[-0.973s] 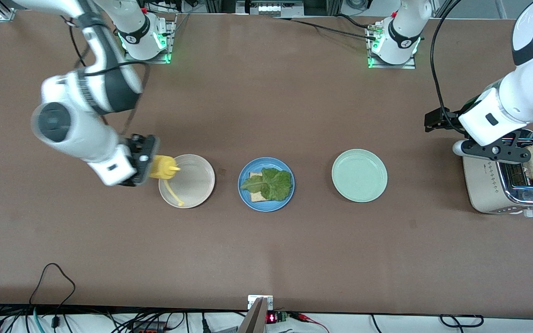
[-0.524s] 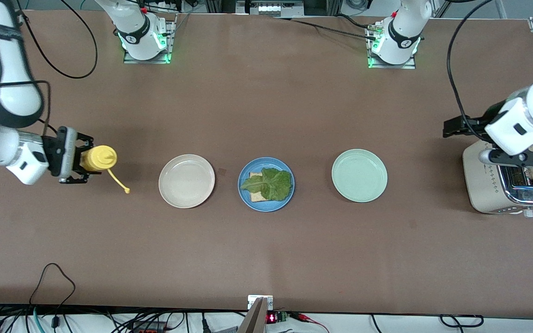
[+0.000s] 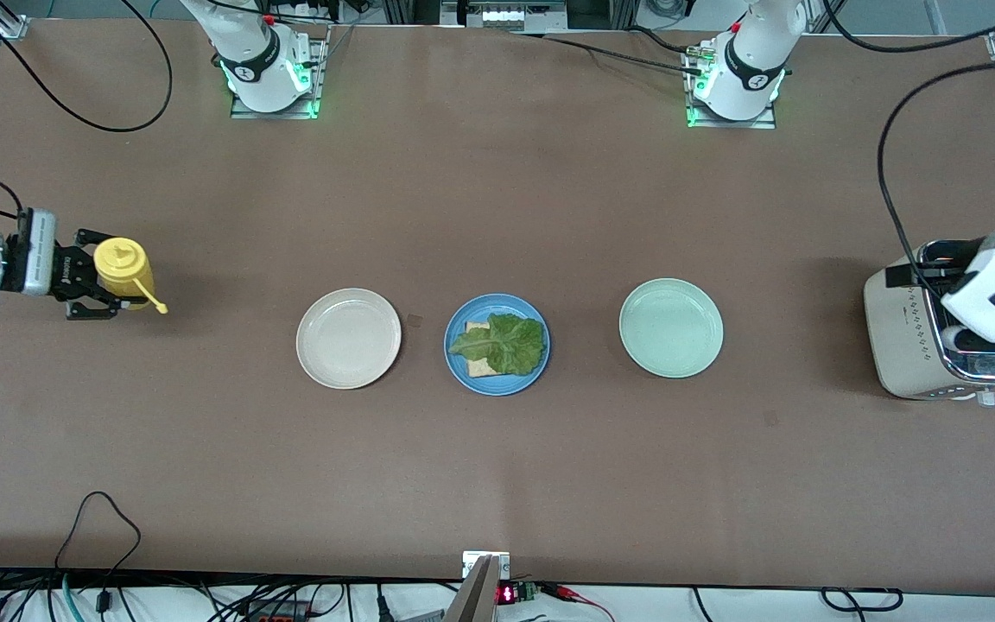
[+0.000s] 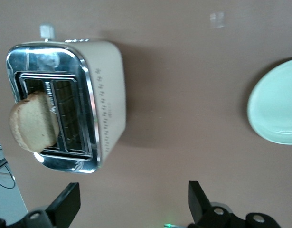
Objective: Make sandwich in blue plate with both arms
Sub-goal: 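Return the mustard bottle to its spot while the left gripper reaches the toaster, then release the bottle with the right gripper while the left gripper grasps bread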
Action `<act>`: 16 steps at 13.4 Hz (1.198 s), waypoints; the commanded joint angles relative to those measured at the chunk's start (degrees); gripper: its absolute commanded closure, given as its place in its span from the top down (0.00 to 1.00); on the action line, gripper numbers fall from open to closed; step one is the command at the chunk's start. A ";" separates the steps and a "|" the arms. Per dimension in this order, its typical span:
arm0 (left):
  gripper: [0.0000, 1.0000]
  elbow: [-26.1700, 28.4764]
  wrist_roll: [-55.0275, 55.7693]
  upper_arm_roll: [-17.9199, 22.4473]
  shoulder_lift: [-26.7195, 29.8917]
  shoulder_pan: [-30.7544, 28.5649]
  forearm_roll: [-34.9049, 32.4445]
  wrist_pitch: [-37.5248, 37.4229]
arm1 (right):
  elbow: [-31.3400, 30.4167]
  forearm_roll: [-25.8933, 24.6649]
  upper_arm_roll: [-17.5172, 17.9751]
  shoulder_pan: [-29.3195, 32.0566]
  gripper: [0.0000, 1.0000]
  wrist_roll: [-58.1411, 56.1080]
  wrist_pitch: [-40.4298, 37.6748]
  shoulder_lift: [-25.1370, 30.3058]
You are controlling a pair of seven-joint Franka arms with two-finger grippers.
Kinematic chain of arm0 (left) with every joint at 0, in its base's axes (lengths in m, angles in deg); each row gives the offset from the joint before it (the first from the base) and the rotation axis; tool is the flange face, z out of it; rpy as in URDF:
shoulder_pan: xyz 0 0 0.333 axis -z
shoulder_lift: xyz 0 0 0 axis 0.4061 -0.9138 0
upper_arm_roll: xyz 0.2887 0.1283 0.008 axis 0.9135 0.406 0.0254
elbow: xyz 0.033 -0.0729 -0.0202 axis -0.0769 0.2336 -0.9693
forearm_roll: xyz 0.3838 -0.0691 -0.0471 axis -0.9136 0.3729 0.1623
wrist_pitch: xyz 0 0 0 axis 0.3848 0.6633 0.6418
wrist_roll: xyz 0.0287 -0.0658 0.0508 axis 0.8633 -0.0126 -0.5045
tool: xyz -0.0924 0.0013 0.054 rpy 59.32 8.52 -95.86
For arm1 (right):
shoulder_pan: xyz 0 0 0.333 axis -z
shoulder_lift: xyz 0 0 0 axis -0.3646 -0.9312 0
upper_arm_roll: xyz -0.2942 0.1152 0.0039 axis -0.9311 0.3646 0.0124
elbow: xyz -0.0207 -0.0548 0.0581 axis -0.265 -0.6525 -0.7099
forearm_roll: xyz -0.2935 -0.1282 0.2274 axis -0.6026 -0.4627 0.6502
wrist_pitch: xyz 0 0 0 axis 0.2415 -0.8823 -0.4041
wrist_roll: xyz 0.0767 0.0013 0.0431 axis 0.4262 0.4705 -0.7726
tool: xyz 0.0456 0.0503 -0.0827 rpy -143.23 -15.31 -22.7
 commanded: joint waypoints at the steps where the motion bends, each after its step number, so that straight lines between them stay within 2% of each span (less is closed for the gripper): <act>1: 1.00 -0.73 -10.98 -0.82 -2.39 -8.00 -0.14 6.81 | 1.01 3.49 1.52 6.22 0.00 -8.76 -2.77 -5.19; 6: 1.00 -0.56 -27.79 -0.90 -7.04 -16.28 1.26 13.60 | 2.51 6.48 1.70 13.60 0.00 -15.64 -5.23 -15.64; 8: 1.00 -0.12 -31.05 -0.90 -8.37 -18.82 3.28 13.88 | 3.30 6.48 1.70 14.23 0.00 -15.90 -5.32 -17.41; 12: 0.93 -0.03 -34.93 -0.90 -10.83 -21.21 3.38 15.11 | 4.00 7.44 1.70 15.90 0.00 -16.08 -5.50 -21.37; 13: 0.78 -0.03 -35.37 -0.90 -11.09 -21.65 3.38 15.11 | 3.92 7.89 1.61 15.99 0.00 -16.08 -5.50 -22.25; 14: 0.62 -0.11 -36.50 -0.90 -11.10 -21.91 3.38 14.94 | 3.92 7.98 1.70 15.99 0.04 -16.08 -5.50 -22.52; 15: 0.43 -0.12 -37.65 -0.90 -11.10 -21.91 3.47 14.67 | 4.00 7.98 1.61 15.99 0.18 -15.99 -5.41 -22.52; 16: 0.26 -0.12 -37.83 -0.90 -11.10 -22.09 3.73 14.32 | 4.00 8.07 1.61 15.99 0.55 -15.55 -5.41 -22.52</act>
